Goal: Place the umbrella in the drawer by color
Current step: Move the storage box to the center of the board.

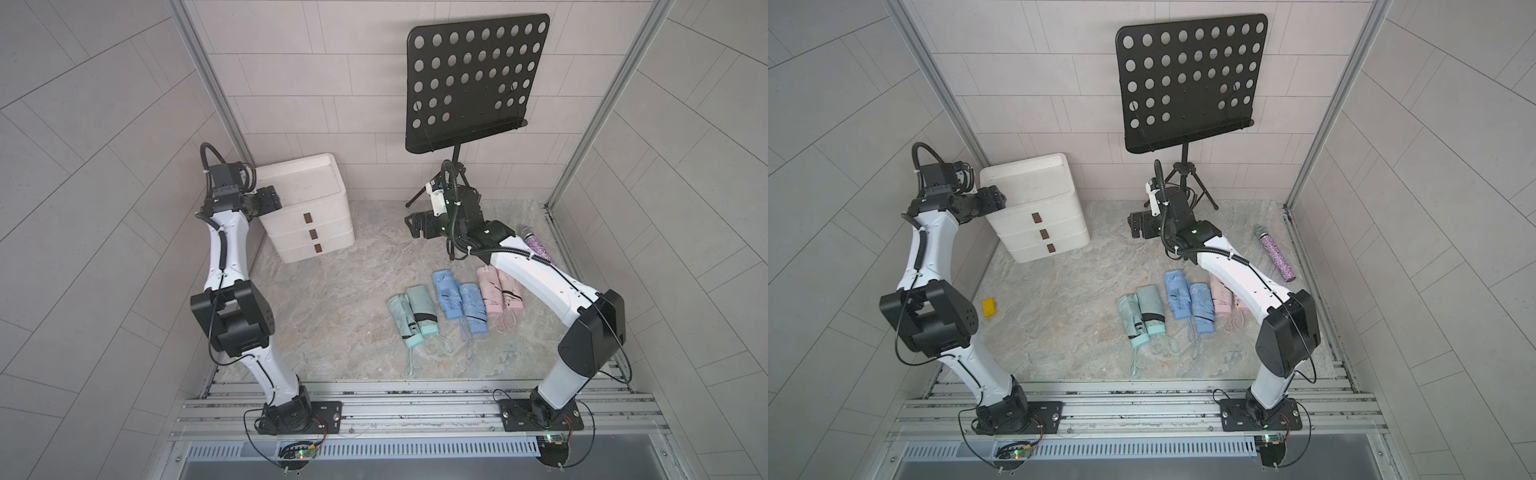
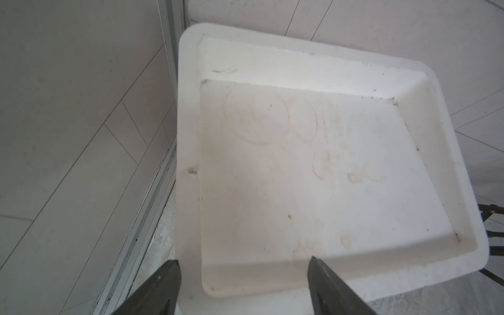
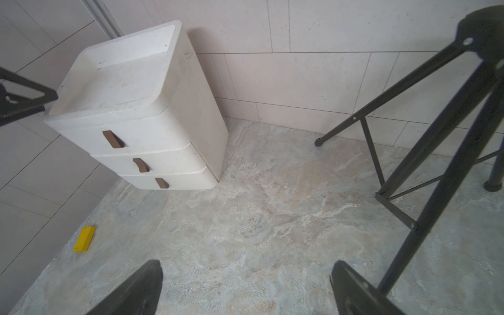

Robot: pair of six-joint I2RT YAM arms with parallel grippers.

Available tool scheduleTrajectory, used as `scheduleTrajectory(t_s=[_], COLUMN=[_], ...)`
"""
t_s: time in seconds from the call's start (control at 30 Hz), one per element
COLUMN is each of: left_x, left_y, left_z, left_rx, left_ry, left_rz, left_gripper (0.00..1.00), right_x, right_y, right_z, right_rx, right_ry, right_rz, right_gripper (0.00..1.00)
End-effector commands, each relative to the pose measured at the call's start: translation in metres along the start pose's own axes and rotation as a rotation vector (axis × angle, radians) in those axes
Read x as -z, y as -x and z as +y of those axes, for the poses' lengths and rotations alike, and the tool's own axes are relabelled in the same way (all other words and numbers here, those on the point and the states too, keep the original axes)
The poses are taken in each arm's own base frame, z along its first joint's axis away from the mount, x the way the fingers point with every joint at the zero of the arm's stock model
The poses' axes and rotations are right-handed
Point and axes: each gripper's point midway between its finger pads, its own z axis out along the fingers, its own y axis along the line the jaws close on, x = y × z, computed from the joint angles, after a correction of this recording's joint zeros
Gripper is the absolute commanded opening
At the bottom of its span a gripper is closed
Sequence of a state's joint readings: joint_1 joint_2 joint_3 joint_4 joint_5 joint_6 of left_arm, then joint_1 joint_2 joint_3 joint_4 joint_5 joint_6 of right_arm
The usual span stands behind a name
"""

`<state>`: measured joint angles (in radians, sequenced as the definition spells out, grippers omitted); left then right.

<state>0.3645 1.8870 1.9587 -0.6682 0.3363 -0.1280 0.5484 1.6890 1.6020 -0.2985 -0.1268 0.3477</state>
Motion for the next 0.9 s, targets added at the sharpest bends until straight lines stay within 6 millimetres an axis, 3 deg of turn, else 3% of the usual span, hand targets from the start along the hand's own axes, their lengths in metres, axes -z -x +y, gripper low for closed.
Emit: scheduleTrajectory(t_s=[0.0, 0.27, 0.47, 0.67, 0.87], left_x=[-0.007, -0.027, -0.041, -0.054, -0.059], left_y=[-0.001, 0.019, 0.023, 0.024, 0.021], left_z=[-0.001, -0.003, 0.007, 0.017, 0.028], left_rx=[0.064, 0.102, 0.100, 0.093, 0.063], left_ry=[-0.029, -0.080, -0.046, -0.009, 0.049], left_rz=[0.058, 0.020, 0.016, 0.023, 0.028], left_gripper=[0.75, 0.75, 0.72, 0.53, 0.49], right_x=[0.005, 0.003, 0.002, 0.005, 0.008], right_y=[-0.008, -0.034, -0.049, -0.056, -0.061], right_z=[0.007, 0.022, 0.025, 0.022, 0.020], right_rx=[0.045, 0.095, 0.111, 0.117, 0.117], right_ry=[0.002, 0.016, 0.016, 0.012, 0.010], right_rz=[0.019, 0.043, 0.055, 0.061, 0.067], right_gripper=[1.00, 1.00, 1.00, 1.00, 1.00])
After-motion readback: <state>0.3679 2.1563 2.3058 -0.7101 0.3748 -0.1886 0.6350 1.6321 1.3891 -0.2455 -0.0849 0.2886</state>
